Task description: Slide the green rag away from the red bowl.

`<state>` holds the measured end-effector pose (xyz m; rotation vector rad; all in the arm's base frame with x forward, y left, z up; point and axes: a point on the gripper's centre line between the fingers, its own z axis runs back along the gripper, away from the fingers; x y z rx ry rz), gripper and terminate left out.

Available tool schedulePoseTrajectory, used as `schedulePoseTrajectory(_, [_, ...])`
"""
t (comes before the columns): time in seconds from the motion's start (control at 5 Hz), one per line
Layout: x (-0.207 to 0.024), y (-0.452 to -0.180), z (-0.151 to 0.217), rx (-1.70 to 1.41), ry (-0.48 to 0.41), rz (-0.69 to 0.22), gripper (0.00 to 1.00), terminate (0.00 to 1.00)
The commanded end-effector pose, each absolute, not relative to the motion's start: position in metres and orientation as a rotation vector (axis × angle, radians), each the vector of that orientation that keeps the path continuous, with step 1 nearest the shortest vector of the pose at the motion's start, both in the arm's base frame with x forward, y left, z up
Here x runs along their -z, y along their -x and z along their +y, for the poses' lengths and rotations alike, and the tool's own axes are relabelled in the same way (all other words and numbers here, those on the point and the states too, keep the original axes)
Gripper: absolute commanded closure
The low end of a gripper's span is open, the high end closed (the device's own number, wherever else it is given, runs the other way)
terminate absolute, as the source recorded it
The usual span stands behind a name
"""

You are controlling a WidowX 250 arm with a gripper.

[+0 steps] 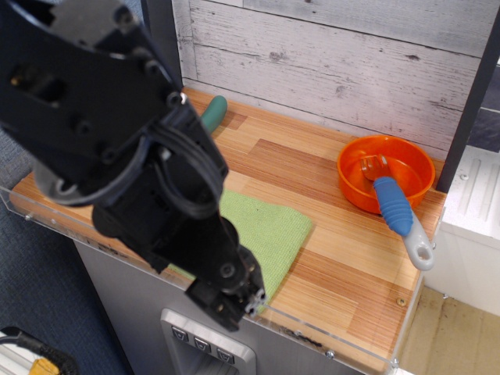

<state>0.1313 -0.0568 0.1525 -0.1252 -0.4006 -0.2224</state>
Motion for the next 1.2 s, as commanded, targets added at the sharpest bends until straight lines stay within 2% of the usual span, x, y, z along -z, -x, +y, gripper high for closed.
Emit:
schedulePoseTrajectory(0.0, [-0.152, -0.131, -0.057, 0.222, 0.125, -0.401, 0.0, 0.0])
schedulePoseTrajectory(0.4, [-0.131, -0.158, -0.029, 0.147, 0.018, -0.351, 0.0, 0.0])
schedulePoseTrajectory(0.8, [-0.089, -0.206, -0.002, 0.099, 0.03, -0.304, 0.0, 0.0])
schedulePoseTrajectory(1.0, [-0.068, -0.225, 0.0, 0.103, 0.07, -0.3, 0.0, 0.0])
